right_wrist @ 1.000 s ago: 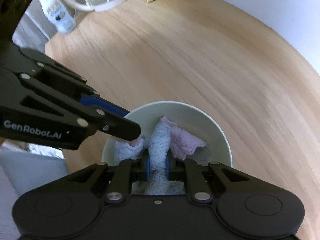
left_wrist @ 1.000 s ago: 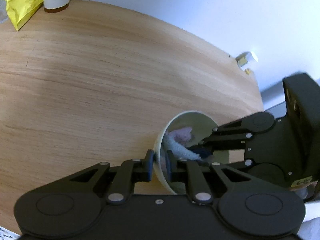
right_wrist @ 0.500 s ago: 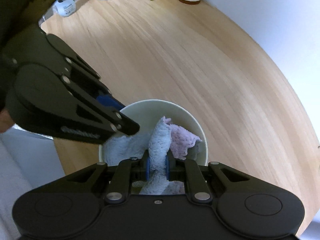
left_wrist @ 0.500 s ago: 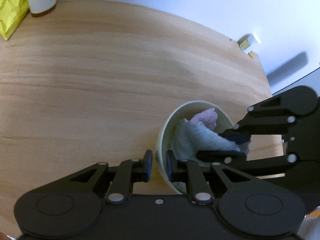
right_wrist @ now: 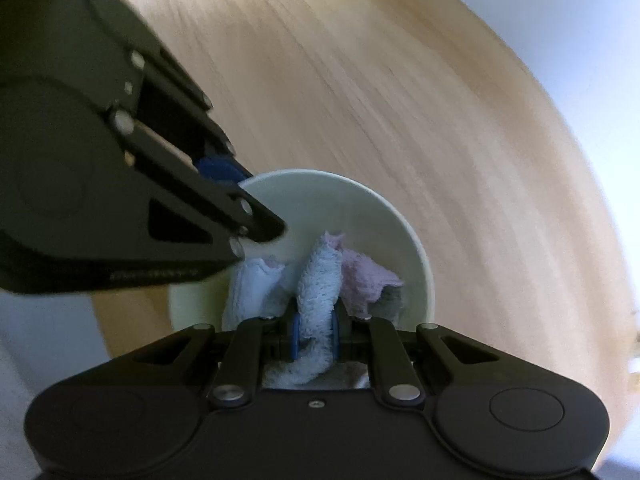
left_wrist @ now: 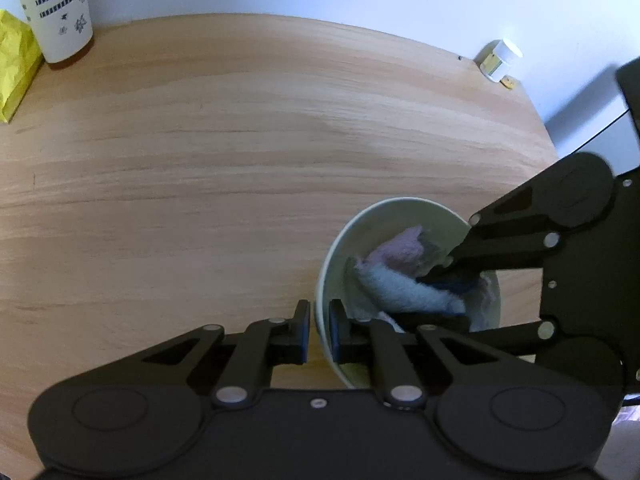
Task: Clean bowl
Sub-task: 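Keep wiping the bowl interior with the right tool while the left tool holds the rim, then rub the cloth around the bowl wall with the right tool while the left tool holds the rim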
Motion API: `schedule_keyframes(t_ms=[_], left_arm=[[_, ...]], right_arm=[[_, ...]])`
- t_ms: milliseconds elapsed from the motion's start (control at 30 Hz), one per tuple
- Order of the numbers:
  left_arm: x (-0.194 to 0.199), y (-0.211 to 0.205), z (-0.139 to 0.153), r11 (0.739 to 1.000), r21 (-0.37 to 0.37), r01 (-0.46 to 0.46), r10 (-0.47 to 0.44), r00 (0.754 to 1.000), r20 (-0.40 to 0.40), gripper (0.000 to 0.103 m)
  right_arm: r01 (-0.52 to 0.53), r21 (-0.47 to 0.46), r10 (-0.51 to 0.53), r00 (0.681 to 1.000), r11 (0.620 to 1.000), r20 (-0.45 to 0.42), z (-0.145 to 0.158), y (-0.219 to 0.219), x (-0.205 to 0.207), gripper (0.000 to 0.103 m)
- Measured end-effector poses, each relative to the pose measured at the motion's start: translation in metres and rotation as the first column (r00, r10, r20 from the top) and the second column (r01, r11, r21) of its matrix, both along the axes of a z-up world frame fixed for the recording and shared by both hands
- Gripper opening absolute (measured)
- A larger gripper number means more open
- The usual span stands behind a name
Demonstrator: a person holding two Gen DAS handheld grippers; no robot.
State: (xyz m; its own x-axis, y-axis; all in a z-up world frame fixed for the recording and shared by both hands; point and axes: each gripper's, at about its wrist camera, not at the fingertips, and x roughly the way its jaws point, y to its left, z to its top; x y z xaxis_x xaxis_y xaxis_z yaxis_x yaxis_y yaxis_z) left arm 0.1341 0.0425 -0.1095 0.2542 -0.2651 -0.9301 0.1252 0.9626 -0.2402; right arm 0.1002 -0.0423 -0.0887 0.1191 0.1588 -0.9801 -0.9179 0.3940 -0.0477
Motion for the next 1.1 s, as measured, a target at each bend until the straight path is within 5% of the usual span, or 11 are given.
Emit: schedule_keyframes(t_ms=[300,433,767,967,1100], left_arm=[[0.000,-0.006,0.003,0.999,-0.002,0.048,-0.048,0.999,0.012,0.010],[0.001,0.003,0.003,0.998,-0.052,0.033,-0.032,0.999,0.019,0.010],[0.007,-0.003,0.006,0.991,-0.047,0.129,-0.128,0.991,0.024,0.010],[0.009,-0.006,0.005,0.986,-0.041,0.162,-0.161,0.987,0.023,0.010],[0.006,-0.011,0.005,0.983,-0.031,0.181,-0.180,0.983,0.029,0.012]], right_arm=[[0.000,-0.026,0.005,0.981,1.000,0.193,0.025,-0.014,-0.019,0.016],[-0.018,0.072,0.007,0.989,0.997,0.147,0.035,-0.024,-0.016,0.016],[-0.265,0.082,0.265,0.964,0.961,0.003,0.000,-0.018,0.005,0.015],[-0.279,0.068,0.278,0.960,0.958,0.017,-0.008,-0.015,0.009,0.015],[-0.238,0.081,0.230,0.968,0.968,0.102,-0.008,-0.023,0.006,0.015]])
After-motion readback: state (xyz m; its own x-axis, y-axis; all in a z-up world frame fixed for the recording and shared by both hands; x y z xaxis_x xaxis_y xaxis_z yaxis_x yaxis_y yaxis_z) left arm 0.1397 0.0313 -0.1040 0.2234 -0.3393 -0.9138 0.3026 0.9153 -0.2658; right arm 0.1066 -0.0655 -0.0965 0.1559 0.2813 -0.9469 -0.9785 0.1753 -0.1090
